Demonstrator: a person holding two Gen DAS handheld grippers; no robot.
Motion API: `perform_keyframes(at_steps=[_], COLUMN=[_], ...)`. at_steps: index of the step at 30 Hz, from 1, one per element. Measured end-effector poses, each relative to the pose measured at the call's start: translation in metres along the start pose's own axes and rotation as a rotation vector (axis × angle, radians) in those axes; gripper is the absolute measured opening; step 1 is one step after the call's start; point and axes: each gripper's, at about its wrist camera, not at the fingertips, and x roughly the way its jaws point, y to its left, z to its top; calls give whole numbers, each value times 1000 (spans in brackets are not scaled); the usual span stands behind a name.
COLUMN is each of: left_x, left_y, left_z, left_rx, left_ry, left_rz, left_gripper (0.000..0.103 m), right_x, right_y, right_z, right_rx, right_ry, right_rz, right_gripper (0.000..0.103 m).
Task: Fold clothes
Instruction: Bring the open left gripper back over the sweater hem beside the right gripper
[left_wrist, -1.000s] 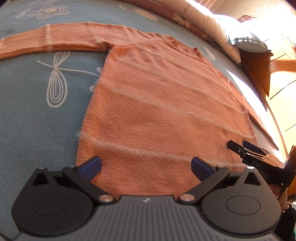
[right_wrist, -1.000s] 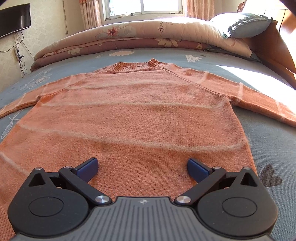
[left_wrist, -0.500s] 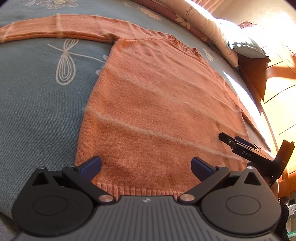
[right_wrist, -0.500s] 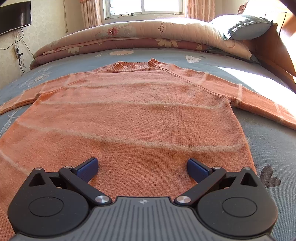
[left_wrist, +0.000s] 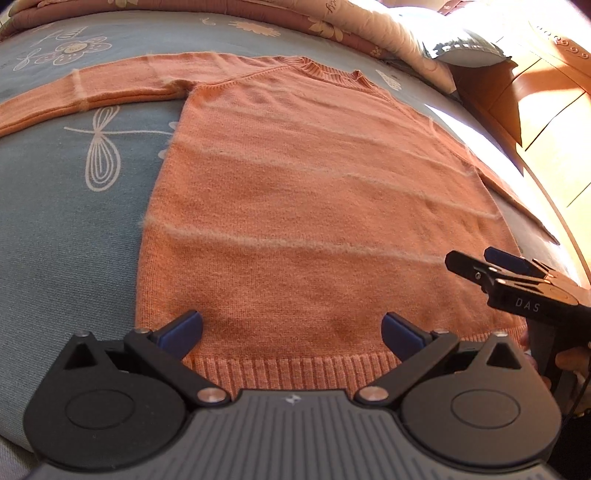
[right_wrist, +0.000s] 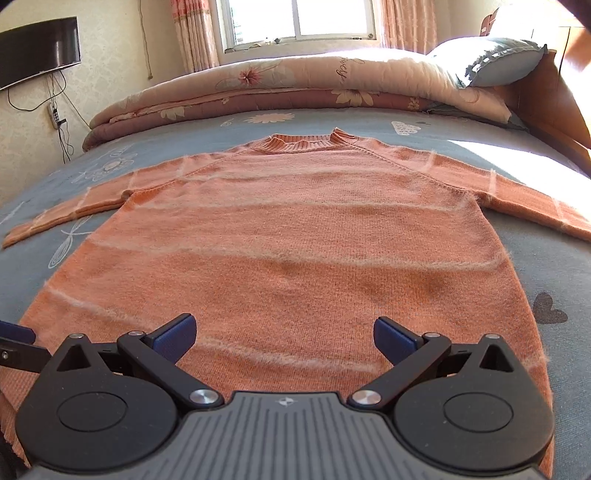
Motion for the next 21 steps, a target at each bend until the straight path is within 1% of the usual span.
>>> perform_keyframes(at_steps=[2,4,7,9,12,15,16,19,21], left_x=[-1,-2,-3,-4,-5,-8,-9,-11,-10], left_y=[1,1,2,3,2,1,0,-14,-21], left_z=[-2,-4,-6,-8,-9,-9,-9,-4,-3], left_rx=[5,11,19,24,40,36,41,102,132], left_ry=[-7,-15,-26,-33,-37,-40,-41,-72,-86], left_rz=[-7,-13,-23,-29,-33,-32,-34,-49,-51], left_gripper=[102,102,102,102,102,102,102,102,102], right_x=[-5,-14,-26,-38,-54,-69,-72,-77,-76], right_y=[9,13,1,-12,-25,-28,-29,-33,-36], right_z=[-10,-19,-30,-40,-54,-65,-66,-59,-53], right_rx=[0,3,57,104,150,149,153,169,154], right_ry=[22,18,32,17,13,4,-1,-21,-42], right_rz=[-11,-29,-73,-94,-94,-106,-107,-94,-95], right_gripper=[103,103,103,103,103,103,103,103,103])
